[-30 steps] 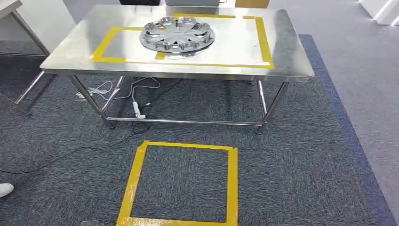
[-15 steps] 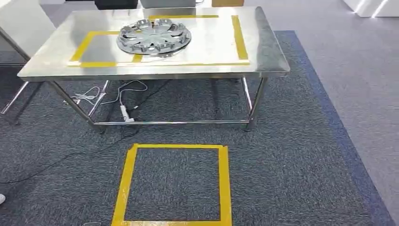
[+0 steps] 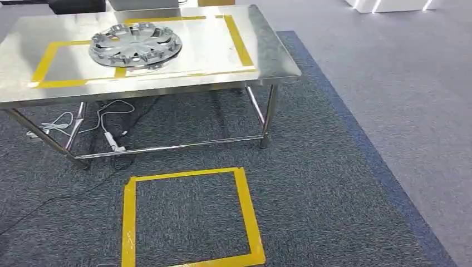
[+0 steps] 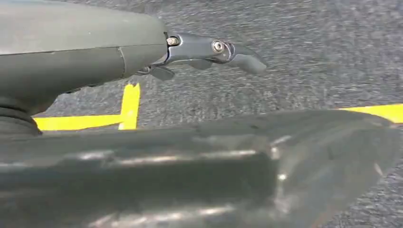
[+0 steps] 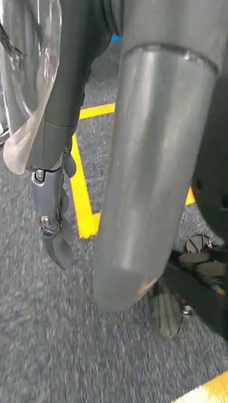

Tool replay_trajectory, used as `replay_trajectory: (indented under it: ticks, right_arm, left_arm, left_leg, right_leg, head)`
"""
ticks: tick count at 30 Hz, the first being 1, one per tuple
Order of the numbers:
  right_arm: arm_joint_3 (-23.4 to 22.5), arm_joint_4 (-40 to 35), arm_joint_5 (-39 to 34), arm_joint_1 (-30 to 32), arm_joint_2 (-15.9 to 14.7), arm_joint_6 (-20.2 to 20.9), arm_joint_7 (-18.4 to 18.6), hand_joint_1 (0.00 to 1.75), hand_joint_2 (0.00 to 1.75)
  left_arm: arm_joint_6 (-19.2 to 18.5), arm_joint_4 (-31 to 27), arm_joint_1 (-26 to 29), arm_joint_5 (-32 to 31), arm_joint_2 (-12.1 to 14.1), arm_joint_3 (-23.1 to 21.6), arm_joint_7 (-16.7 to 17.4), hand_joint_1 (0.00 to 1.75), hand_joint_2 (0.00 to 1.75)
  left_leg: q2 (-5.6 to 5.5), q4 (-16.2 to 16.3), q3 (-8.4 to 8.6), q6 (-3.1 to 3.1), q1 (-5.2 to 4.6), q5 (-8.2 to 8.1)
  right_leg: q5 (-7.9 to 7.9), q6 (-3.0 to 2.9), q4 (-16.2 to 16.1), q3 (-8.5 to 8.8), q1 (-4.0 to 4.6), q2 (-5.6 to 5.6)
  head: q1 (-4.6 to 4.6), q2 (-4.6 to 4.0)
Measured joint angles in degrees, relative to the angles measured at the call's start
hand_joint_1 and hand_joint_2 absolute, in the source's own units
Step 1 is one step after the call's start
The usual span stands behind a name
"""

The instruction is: Take the parts from the cabinet and place them on the table.

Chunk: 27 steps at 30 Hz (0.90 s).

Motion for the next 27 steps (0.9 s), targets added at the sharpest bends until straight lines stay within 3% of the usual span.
replay_trajectory:
  ticks: [1,2,3,4,6,7,8,10,11,12,13,15,16,17,19,21,22,23,24,26,27]
  right_arm:
    - [0.0,0.0,0.11,-0.1,0.0,0.09,0.0,0.0,0.0]
    - [0.0,0.0,0.24,-0.39,0.09,0.11,0.0,0.0,0.0]
    - [0.0,0.0,0.31,-0.57,0.11,0.15,-0.09,0.0,0.0]
    - [0.0,0.0,0.35,-0.45,0.15,0.22,-0.09,0.0,0.0]
    - [0.0,0.0,0.44,-0.09,0.17,0.22,-0.09,0.0,0.0]
    - [0.0,0.0,0.46,0.02,0.17,0.22,-0.09,0.0,0.0]
    - [-0.02,0.0,0.46,-0.14,0.17,0.22,-0.07,0.0,0.0]
    - [0.0,0.0,0.55,-0.19,0.35,0.33,-0.07,0.0,0.0]
    - [0.0,0.0,0.59,-0.15,0.46,0.33,-0.04,0.0,0.0]
    - [0.0,0.0,0.61,-0.04,0.5,0.33,0.0,0.0,0.0]
    - [-0.02,0.0,0.64,0.04,0.52,0.33,0.07,0.0,0.0]
    - [-0.04,0.0,0.66,0.0,0.52,0.33,0.09,0.0,0.0]
    - [-0.04,0.0,0.72,-0.08,0.57,0.33,0.09,0.0,0.0]
    - [-0.04,0.0,0.77,-0.11,0.74,0.31,0.09,0.0,0.0]
    - [-0.04,0.02,0.79,-0.31,0.74,0.33,0.09,0.0,0.0]
    - [-0.11,0.02,0.79,0.09,0.83,0.29,0.07,0.0,0.0]
    - [-0.18,0.02,0.79,0.21,0.81,0.15,-0.18,0.0,0.0]
    - [-0.22,0.02,0.81,0.19,0.81,-0.24,-0.46,0.0,0.0]
    - [-0.24,0.0,0.96,-0.09,0.81,-0.68,-0.83,0.0,0.0]
    - [-0.24,0.0,1.34,-0.58,0.81,-1.03,-1.33,0.0,0.0]
    - [-0.24,0.0,1.66,-0.6,0.81,-1.25,-1.35,0.0,0.0]
  left_arm:
    - [0.04,0.0,-0.04,-0.02,-0.04,-0.02,-0.11,0.0,0.0]
    - [0.07,0.0,-0.02,-0.04,-0.02,-0.04,-0.15,0.0,0.0]
    - [0.15,0.0,-0.02,-0.09,-0.02,-0.04,-0.22,0.0,0.0]
    - [0.18,0.0,-0.1,-0.11,-0.04,-0.04,-0.24,0.0,0.0]
    - [0.22,0.0,-0.28,-0.28,-0.09,-0.09,-0.26,0.0,0.0]
    - [0.24,0.0,-0.3,-0.33,-0.07,-0.09,-0.26,0.0,0.0]
    - [0.26,0.0,-0.29,-0.35,-0.07,-0.09,-0.26,0.0,0.0]
    - [0.44,0.0,-0.01,-0.44,-0.02,-0.09,-0.26,0.0,0.0]
    - [0.55,0.0,0.09,-0.5,-0.02,-0.09,-0.26,0.0,0.0]
    - [0.61,0.0,0.14,-0.53,-0.02,-0.09,-0.29,0.0,0.0]
    - [0.7,0.0,0.14,-0.68,-0.02,-0.09,-0.29,0.0,0.0]
    - [0.9,0.0,0.12,-1.09,-0.02,-0.22,-0.29,0.0,0.0]
    - [1.01,0.0,0.13,-1.22,-0.02,-0.37,-0.26,0.0,0.0]
    - [1.05,0.0,0.16,-1.29,0.13,-0.39,-0.2,0.0,0.0]
    - [1.16,0.0,0.05,-1.55,0.11,-0.5,-0.18,0.0,0.0]
    - [1.29,0.0,0.01,-1.64,0.11,-0.55,-0.09,0.0,0.0]
    - [1.42,0.0,-0.02,-1.75,-0.04,-0.63,0.13,0.0,0.0]
    - [1.71,0.0,-0.11,-1.97,0.0,-0.7,0.66,0.0,0.0]
    - [2.01,0.0,-0.02,-2.45,-0.04,-0.83,1.38,0.0,0.0]
    - [2.67,0.0,0.36,-3.37,-0.04,-1.09,2.58,0.0,0.0]
    - [3.28,0.0,0.38,-3.89,0.02,-1.29,2.86,0.0,0.0]
  left_leg:
    - [0.67,0.18,0.12,-0.21,-0.08,-0.11]
    - [0.98,0.38,0.08,-0.65,-0.59,-0.33]
    - [1.31,0.42,0.11,-1.0,-0.55,-0.29]
    - [1.86,0.37,0.23,-1.29,-0.53,-0.21]
    - [2.72,0.22,0.63,-1.93,-0.39,-0.24]
    - [0.63,1.09,0.39,-2.54,-0.05,-1.24]
    - [-1.51,3.35,-0.44,-2.72,0.02,-3.38]
    - [-2.85,12.29,-3.83,-2.9,0.06,-8.41]
    - [-2.99,16.12,-5.36,-2.92,0.05,-9.76]
    - [-3.04,17.76,-5.99,-2.84,0.05,-9.74]
    - [-3.09,16.52,-5.3,-2.67,0.05,-8.14]
    - [-3.94,7.82,-1.38,-2.11,0.05,-2.98]
    - [-5.77,2.9,0.82,-1.71,0.06,-0.78]
    - [-8.39,1.48,1.55,-1.35,0.19,-1.74]
    - [-7.57,0.63,1.49,-1.34,-0.06,-1.55]
    - [-6.65,0.3,1.5,-0.79,-0.14,-1.25]
    - [-5.58,-0.45,1.67,-0.38,0.44,-0.78]
    - [-5.09,-0.72,1.72,-0.13,0.32,-0.64]
    - [-4.31,-0.71,1.6,0.09,0.28,-0.58]
    - [-2.23,-0.67,1.46,0.1,0.15,-0.6]
    - [-1.36,-0.63,1.4,0.1,0.15,-0.6]
  right_leg:
    - [1.33,-0.17,-5.22,2.96,0.08,-2.28]
    - [0.56,-0.74,-6.29,3.17,0.65,-3.44]
    - [0.91,-1.34,-6.27,3.51,0.57,-2.34]
    - [0.93,-1.54,-6.14,2.68,0.62,-1.94]
    - [1.2,-2.31,-6.43,2.62,0.67,-1.02]
    - [1.62,-2.74,-6.58,3.34,0.34,-0.5]
    - [1.74,-2.98,-6.57,3.14,0.3,0.03]
    - [2.11,-3.42,-6.51,2.89,0.41,1.28]
    - [2.16,-3.49,-6.43,2.8,0.5,2.0]
    - [2.18,-3.48,-6.38,2.78,0.55,2.77]
    - [2.18,-3.47,-6.27,2.78,0.57,3.57]
    - [2.19,-3.4,-6.07,2.84,0.6,5.24]
    - [2.2,-3.34,-6.01,2.86,0.59,5.95]
    - [2.25,-3.03,-5.96,2.58,0.7,6.36]
    - [2.59,-2.12,-5.7,1.72,0.27,7.74]
    - [2.93,-1.26,-6.07,1.23,0.1,8.75]
    - [2.48,-1.12,-5.4,0.81,0.02,8.01]
    - [1.18,-0.94,-3.85,0.02,0.42,4.75]
    - [-1.09,-0.8,-0.08,-1.93,0.41,2.97]
    - [-5.06,-0.4,8.88,-6.1,0.35,1.57]
    - [-5.58,-0.22,11.37,-7.18,0.3,1.33]
  head:
    - [0.02,0.0]
    - [0.04,0.02]
    - [-0.35,0.0]
    - [-0.42,0.0]
    - [-0.31,0.0]
    - [-0.39,0.02]
    - [-0.68,0.02]
    - [-0.74,0.0]
    - [-0.79,0.0]
    - [-0.74,0.0]
    - [-0.77,0.0]
    - [-0.79,0.0]
    - [-0.79,0.02]
    - [-0.68,0.0]
    - [-0.79,0.0]
    - [-0.81,0.0]
    - [-0.85,0.0]
    - [-0.54,0.0]
    - [-0.04,0.0]
    - [-0.11,0.0]
    - [-0.09,0.0]
